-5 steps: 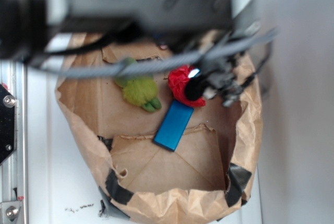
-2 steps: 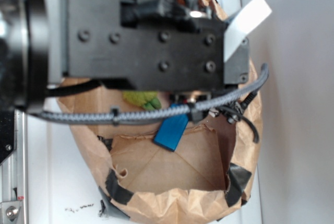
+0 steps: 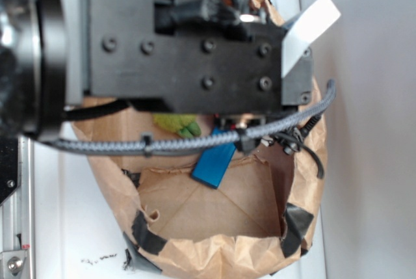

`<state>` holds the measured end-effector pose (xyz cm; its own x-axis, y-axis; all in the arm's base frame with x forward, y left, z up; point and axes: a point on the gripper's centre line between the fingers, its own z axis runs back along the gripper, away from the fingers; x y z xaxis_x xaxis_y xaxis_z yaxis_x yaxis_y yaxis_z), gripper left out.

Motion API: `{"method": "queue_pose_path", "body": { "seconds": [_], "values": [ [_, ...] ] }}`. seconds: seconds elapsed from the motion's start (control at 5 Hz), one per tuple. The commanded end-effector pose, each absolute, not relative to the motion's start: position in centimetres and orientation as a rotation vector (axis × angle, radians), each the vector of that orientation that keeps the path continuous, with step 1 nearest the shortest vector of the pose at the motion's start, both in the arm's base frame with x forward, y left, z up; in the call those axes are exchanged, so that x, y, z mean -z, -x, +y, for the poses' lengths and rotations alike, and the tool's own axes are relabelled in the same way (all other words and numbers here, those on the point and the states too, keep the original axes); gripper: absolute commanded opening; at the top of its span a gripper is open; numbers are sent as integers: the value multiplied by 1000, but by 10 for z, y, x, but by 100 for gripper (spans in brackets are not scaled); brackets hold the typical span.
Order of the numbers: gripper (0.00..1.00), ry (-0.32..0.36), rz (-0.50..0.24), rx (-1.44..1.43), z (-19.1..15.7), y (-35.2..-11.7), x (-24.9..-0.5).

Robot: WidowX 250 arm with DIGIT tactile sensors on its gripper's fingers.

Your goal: Grab the blue block.

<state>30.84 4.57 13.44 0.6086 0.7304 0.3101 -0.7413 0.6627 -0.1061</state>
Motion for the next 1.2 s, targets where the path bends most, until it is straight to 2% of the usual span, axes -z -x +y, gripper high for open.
{"method": "queue_pose_path", "body": {
  "seconds": [0.0, 0.2, 0.4, 1.0],
  "values": [
    [100, 53, -405, -772, 66, -228, -134],
    [100, 117, -450, -799, 56, -214, -120],
    [100, 105, -421, -859, 51, -230, -115],
    [100, 72, -411, -949, 38, -271, -129]
  ]
}}
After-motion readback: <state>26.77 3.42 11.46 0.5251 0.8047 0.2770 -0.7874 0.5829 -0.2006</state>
